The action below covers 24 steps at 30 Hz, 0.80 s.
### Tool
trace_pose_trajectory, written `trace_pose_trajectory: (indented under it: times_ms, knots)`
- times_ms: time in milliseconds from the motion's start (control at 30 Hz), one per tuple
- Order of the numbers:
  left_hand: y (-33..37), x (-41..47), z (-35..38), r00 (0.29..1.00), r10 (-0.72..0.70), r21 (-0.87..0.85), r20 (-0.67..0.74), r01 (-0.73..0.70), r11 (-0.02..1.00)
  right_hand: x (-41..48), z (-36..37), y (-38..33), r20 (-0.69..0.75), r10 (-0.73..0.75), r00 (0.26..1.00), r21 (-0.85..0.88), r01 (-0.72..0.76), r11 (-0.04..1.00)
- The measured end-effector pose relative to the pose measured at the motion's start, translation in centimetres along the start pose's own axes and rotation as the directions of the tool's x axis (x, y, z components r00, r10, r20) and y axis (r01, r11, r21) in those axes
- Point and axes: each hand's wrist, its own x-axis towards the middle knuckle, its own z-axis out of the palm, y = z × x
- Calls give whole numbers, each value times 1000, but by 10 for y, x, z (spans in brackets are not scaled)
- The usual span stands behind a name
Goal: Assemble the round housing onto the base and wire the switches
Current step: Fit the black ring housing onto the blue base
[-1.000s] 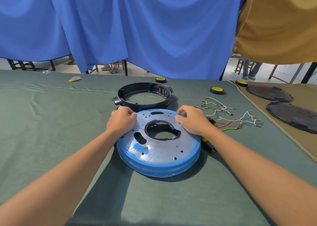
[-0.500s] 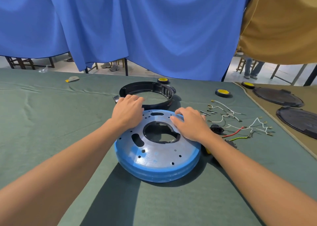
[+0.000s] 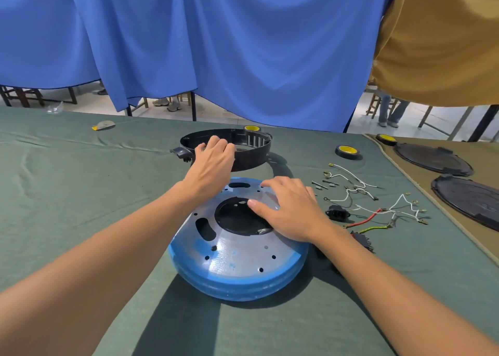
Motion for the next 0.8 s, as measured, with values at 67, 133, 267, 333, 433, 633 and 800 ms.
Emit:
trace_pose_trajectory:
  times_ms: [67, 133, 267, 333, 433, 633, 800]
  knots:
    - [-2, -2, -5, 1000, 0, 12, -18, 1, 1000, -12, -2, -1, 86, -17, 996, -10, 18, 1000]
    - [-3, -3, -9, 998, 16, 31, -55, -14, 999, -19, 2, -5, 181, -14, 983, -65, 26, 998]
    - [0, -3, -24, 984, 62, 10, -169, -61, 998, -8, 12, -16, 218, 55, 974, -127, -28, 991]
    - [0, -4, -31, 973, 69, -4, -222, -72, 997, 2, 14, -19, 225, 91, 970, -135, -62, 989]
    - [2, -7, -40, 958, 80, -14, -275, -87, 996, 17, 16, -23, 229, 139, 963, -131, -111, 985]
    - [9, -13, -51, 950, 49, -56, -308, -70, 996, 13, 17, -28, 93, 137, 986, -77, -130, 988]
    - [18, -20, -55, 932, 36, -92, -362, -74, 993, 15, 32, -31, 113, 145, 983, -83, -136, 987]
